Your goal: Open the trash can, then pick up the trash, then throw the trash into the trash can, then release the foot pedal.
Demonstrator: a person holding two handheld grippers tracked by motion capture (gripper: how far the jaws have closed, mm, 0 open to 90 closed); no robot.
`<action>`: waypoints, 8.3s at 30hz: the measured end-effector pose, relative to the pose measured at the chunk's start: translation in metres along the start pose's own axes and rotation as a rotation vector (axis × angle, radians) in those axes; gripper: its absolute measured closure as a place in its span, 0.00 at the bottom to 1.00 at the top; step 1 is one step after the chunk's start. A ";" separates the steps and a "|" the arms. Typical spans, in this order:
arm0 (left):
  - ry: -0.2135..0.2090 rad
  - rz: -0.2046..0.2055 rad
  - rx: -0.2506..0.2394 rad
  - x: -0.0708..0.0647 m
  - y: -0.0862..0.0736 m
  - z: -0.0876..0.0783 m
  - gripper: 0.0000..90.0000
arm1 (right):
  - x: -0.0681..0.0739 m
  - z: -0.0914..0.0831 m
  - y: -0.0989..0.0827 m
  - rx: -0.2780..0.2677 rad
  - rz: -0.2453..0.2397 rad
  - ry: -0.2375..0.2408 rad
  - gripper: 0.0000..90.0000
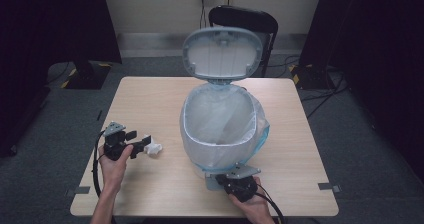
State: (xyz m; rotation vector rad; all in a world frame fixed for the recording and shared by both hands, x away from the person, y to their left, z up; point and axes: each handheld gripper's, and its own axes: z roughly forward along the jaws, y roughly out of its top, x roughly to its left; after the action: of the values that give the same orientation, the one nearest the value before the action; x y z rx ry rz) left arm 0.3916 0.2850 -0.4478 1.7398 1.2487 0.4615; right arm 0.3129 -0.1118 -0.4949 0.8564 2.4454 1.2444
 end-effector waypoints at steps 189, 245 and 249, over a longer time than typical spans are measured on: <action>-0.450 0.309 -0.293 -0.165 0.183 -0.038 0.50 | -0.004 0.000 -0.002 -0.012 0.010 0.024 0.96; -0.001 0.073 0.138 -0.001 -0.035 -0.021 0.28 | -0.006 0.000 -0.003 -0.020 0.022 0.043 0.96; 0.038 0.115 0.206 0.004 -0.051 -0.010 0.27 | -0.007 0.000 -0.003 -0.025 0.026 0.050 0.96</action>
State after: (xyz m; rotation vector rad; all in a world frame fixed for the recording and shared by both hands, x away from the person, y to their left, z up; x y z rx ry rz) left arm 0.3577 0.2968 -0.4862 1.9930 1.2644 0.4467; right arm 0.3173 -0.1175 -0.4974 0.8634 2.4595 1.3183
